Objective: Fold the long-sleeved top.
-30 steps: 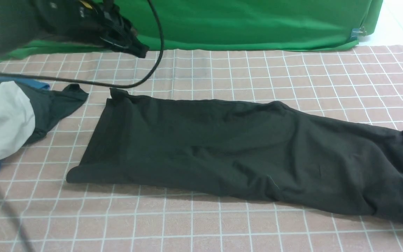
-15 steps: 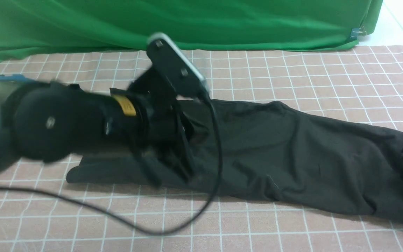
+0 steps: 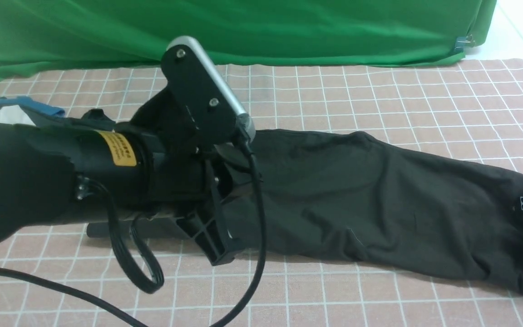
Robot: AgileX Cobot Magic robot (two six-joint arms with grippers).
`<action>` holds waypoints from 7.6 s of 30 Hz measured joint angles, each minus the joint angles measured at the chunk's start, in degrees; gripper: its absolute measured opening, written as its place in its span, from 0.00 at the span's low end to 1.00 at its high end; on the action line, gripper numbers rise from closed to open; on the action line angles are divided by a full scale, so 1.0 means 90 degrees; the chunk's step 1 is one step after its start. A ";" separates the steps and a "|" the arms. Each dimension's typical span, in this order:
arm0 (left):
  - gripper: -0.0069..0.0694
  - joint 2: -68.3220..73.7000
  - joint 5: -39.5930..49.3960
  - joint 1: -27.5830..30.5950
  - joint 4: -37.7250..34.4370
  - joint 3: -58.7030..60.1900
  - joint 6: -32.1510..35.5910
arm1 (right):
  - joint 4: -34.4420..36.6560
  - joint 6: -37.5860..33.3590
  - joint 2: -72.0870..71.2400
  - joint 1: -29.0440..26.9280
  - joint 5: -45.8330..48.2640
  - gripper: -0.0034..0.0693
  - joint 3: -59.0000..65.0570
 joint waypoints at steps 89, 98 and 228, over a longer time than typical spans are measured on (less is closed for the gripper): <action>0.11 -0.2035 -0.0216 0.0739 0.2213 0.0060 -0.2445 | 0.6719 -0.2190 0.1337 0.4495 -0.0204 0.51 -0.3958; 0.11 -0.2013 -0.0034 0.0739 0.1986 0.0060 -0.2366 | 0.5648 -0.1916 0.0743 0.3805 0.1152 0.75 -0.4356; 0.11 -0.6217 -0.1150 0.2222 0.0732 0.3248 -0.1743 | 0.0593 -0.0086 -0.4714 0.2736 0.0878 0.09 0.0339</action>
